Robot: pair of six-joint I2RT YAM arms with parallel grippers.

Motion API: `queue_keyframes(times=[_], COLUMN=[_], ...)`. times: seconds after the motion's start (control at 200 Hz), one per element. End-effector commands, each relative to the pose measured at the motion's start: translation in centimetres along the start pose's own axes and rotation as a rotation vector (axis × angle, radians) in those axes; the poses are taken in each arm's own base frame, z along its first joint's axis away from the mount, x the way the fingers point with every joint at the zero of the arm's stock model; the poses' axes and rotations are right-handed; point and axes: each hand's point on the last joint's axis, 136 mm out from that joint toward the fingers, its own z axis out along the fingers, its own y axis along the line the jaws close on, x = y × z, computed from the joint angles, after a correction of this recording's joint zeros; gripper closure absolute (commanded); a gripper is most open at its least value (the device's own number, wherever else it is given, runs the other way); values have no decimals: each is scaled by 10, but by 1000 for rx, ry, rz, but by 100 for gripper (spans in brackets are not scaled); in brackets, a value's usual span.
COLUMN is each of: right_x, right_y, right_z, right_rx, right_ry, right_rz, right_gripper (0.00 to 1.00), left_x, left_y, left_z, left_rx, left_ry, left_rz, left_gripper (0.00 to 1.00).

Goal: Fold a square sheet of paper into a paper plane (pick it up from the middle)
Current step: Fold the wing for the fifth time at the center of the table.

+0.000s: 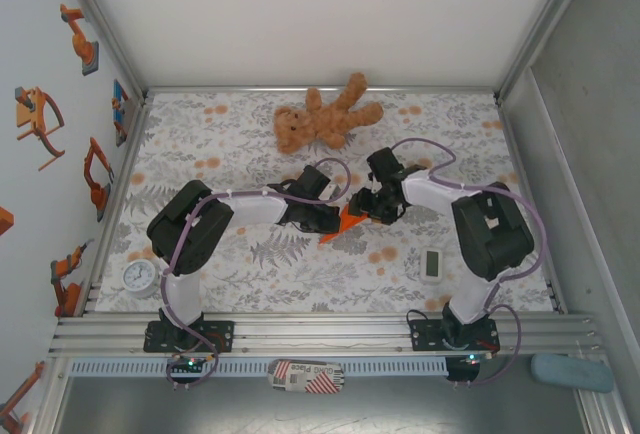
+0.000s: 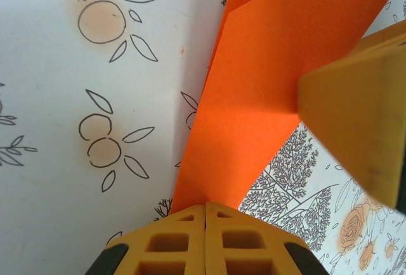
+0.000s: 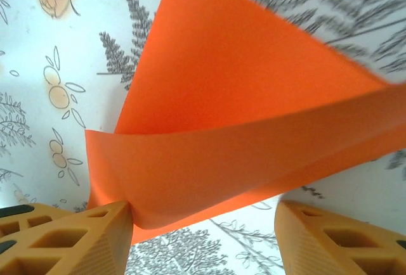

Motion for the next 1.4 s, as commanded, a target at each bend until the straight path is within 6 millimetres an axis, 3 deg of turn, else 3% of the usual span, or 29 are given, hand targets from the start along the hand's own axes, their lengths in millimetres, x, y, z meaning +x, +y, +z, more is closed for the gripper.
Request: queue_keyframes(times=[0.0,0.185,0.411,0.761,0.996,1.397], right_x=[-23,-17,-16,-12,-6,0], right_y=[2,19,38,55,53,27], right_z=[-25,-36,-47,-15,2,14], right_rx=[-4,-143,-221,-247,-234,-115], right_ry=[-173,-222,-265,-187,-136,-121], right_rz=[-39,-35,-54,-64,-62,-52], right_gripper=[40,60,63,89,92,93], left_x=[14,12,11,13,13,16], left_y=[20,18,18,20,20,21], left_z=[7,6,4,7,6,7], left_rx=[-70,-66,-67,-70,-70,-74], left_ry=[55,49,48,53,54,61], left_rz=[-52,-51,-53,-64,-66,-74], left_gripper=[93,93,93,94,95,95])
